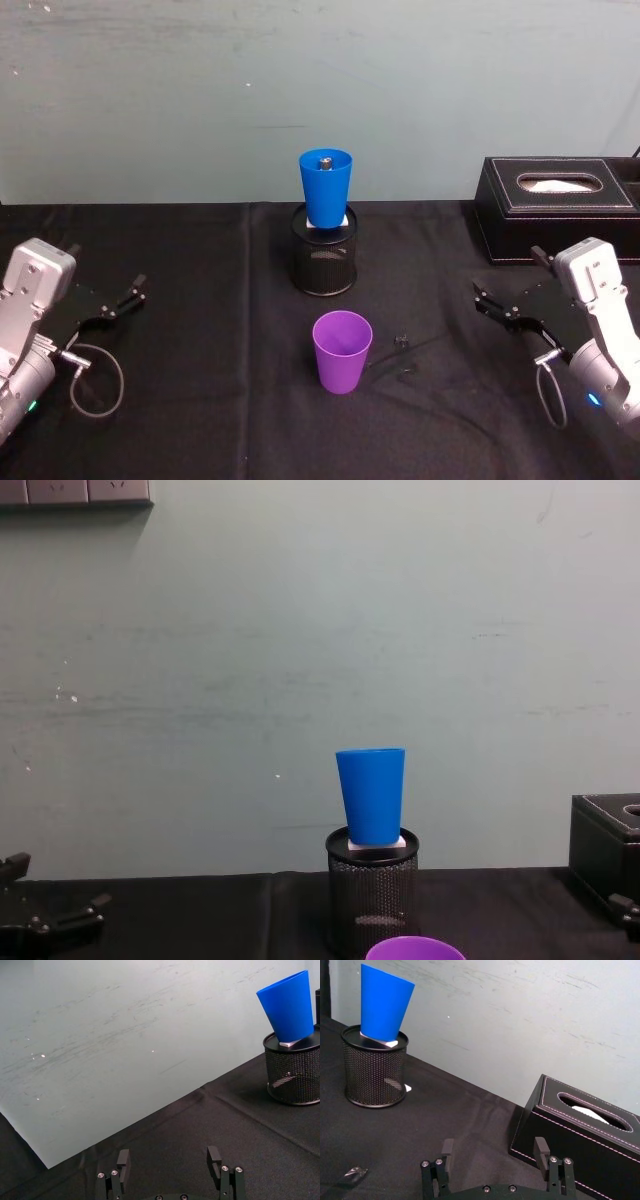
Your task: Pick up one cup with a gripper and tap it against the other cup.
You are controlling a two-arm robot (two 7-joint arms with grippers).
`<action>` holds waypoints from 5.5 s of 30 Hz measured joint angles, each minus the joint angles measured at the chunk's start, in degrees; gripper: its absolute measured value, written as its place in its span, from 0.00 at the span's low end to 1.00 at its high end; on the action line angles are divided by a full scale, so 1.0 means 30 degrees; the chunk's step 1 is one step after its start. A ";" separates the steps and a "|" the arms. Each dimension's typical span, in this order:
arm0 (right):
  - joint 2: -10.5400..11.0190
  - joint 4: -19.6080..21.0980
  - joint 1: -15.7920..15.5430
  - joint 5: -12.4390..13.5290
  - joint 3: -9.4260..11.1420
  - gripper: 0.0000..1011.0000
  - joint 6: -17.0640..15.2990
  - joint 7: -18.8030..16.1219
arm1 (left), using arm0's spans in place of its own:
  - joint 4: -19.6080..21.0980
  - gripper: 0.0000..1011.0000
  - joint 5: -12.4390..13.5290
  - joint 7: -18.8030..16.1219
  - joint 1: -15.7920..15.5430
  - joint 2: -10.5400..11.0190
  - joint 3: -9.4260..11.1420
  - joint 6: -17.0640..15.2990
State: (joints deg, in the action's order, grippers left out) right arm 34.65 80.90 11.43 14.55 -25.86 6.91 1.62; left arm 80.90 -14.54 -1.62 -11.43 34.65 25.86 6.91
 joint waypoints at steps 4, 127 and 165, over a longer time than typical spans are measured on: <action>-0.0001 0.0001 0.0000 0.0000 0.0000 0.99 0.0000 0.0000 | 0.0001 0.99 0.0000 0.0000 0.0000 0.0000 0.0000 -0.0001; -0.4180 -0.5336 0.2772 0.3393 -0.1103 0.99 0.3228 -1.4883 | 0.0000 0.99 -0.0001 0.0000 0.0000 0.0000 0.0000 0.0000; -0.3558 -0.3086 0.2362 0.3798 -0.0725 0.72 0.2191 -1.4530 | 0.0001 0.99 0.0000 0.0000 0.0000 0.0000 -0.0001 0.0000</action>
State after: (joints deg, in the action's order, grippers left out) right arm 23.97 71.64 18.52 25.94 -28.04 13.48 -41.97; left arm 80.90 -14.55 -1.62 -11.43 34.65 25.86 6.91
